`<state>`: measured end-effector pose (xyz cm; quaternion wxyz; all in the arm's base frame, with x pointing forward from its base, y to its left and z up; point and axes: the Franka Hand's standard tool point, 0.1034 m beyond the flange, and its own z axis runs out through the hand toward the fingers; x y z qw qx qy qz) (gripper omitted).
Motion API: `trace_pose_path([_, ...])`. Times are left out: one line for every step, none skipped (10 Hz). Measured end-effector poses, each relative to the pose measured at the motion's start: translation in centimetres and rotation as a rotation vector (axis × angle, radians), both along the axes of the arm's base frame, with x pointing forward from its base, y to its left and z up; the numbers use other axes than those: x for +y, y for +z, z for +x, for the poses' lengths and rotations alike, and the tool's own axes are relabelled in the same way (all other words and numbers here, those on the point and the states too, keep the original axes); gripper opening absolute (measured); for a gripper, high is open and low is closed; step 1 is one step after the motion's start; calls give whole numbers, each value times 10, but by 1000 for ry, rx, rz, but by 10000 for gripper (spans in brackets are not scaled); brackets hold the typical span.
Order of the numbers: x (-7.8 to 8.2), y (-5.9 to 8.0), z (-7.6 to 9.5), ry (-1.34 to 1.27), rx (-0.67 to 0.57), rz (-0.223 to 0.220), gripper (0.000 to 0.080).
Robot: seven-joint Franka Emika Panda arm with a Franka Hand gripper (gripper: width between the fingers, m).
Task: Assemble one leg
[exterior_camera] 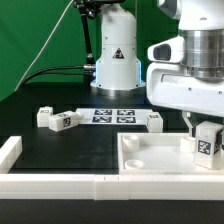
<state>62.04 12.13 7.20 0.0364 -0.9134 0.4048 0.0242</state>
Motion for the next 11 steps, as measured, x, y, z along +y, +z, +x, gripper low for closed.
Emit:
trace_pose_path([2, 0, -1, -110, 12, 1, 293])
trace_pose_path([3, 0, -1, -172, 18, 4, 293])
trace_pose_path([4, 0, -1, -285, 30, 11, 294])
trace_pose_path([5, 0, -1, -380, 41, 24, 294])
trace_pose_path([6, 0, -1, -393, 43, 26, 293])
trace_pose_path([6, 0, -1, -373, 41, 27, 293])
trace_pose_path([6, 0, -1, -326, 37, 28, 466])
trace_pose_path([7, -1, -2, -295, 34, 28, 609])
trace_pose_path([7, -1, -2, -203, 24, 29, 637])
trace_pose_path([9, -1, -2, -12, 5, 17, 637])
trace_pose_path([13, -2, -3, 172, -14, 1, 648])
